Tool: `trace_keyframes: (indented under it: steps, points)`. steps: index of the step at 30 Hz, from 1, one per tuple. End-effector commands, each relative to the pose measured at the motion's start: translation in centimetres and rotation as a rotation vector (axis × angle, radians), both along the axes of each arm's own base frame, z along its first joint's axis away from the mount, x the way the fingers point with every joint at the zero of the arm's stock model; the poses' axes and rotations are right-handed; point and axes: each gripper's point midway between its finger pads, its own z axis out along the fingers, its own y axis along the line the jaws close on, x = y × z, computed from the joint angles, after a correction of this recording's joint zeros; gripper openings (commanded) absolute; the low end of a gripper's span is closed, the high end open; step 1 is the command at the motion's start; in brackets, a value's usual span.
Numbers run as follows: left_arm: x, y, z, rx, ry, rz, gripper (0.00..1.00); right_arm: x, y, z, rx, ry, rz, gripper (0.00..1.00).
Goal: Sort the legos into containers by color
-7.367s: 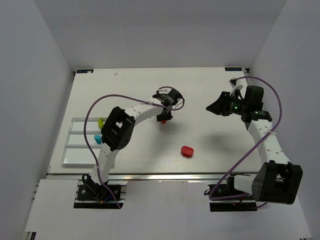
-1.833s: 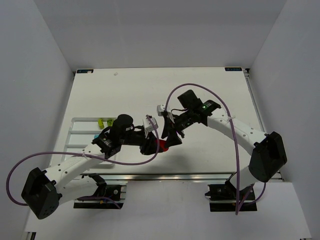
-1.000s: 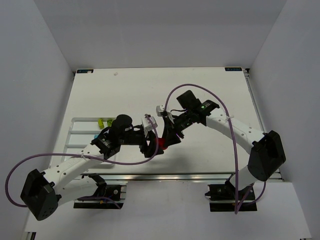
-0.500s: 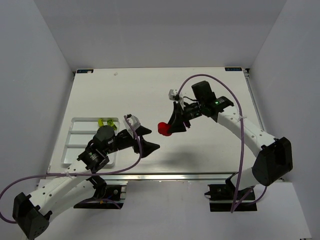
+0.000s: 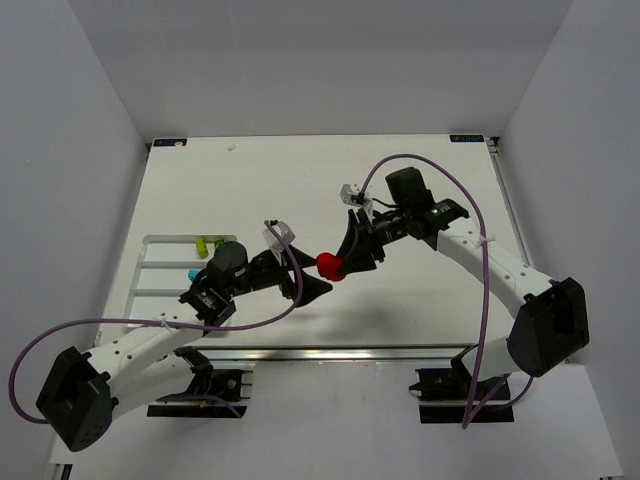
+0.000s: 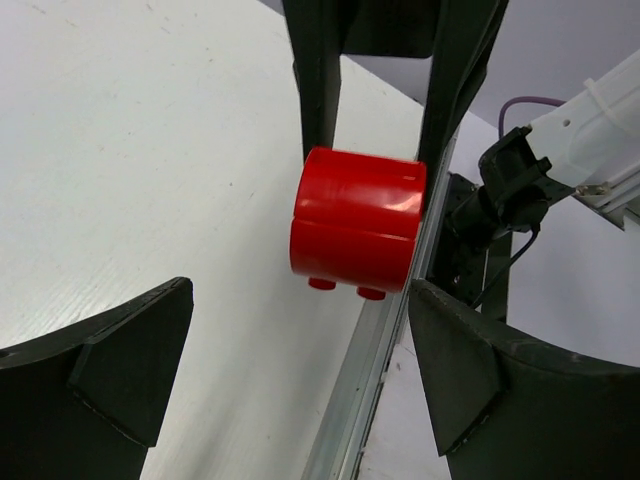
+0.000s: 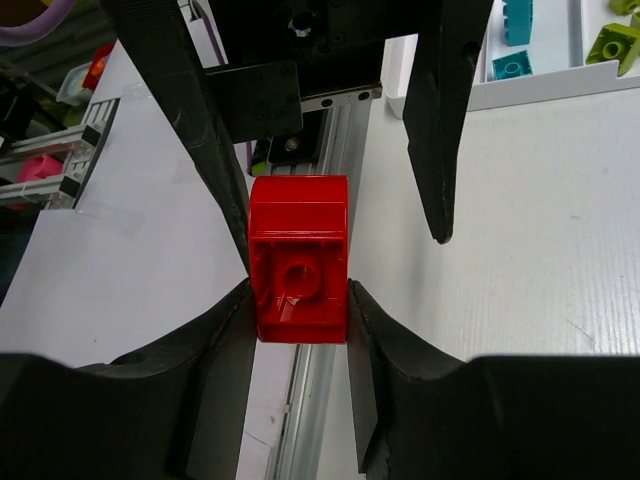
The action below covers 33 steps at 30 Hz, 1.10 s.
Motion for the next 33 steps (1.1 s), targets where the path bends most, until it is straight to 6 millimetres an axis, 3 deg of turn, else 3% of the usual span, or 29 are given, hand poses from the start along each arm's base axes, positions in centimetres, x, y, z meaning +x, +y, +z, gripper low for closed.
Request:
trace_keyframes:
  steps: [1,18,25,29,32,33]
  points:
    - [-0.3,-0.7,3.9,-0.085,-0.083,-0.051,0.98,-1.2,0.0,1.4,0.059,-0.01,0.053,0.0]
    - [-1.6,-1.5,4.4,-0.117,-0.078,-0.155,0.91,-2.6,0.1,0.7,0.075,0.006,0.131,0.0]
    - [-1.8,-1.7,4.4,-0.108,-0.079,-0.178,0.77,-3.1,0.2,0.3,0.065,0.008,0.154,0.0]
    - [-2.0,-1.8,4.2,-0.103,-0.074,-0.192,0.51,-3.0,0.3,0.4,0.065,-0.007,0.151,0.0]
    - [-2.0,-1.9,4.0,-0.093,-0.064,-0.201,0.52,-2.8,0.3,0.5,0.067,-0.022,0.146,0.0]
    - [-2.0,-2.0,3.7,-0.083,-0.054,-0.204,0.56,-2.6,0.3,0.5,0.065,-0.025,0.14,0.0]
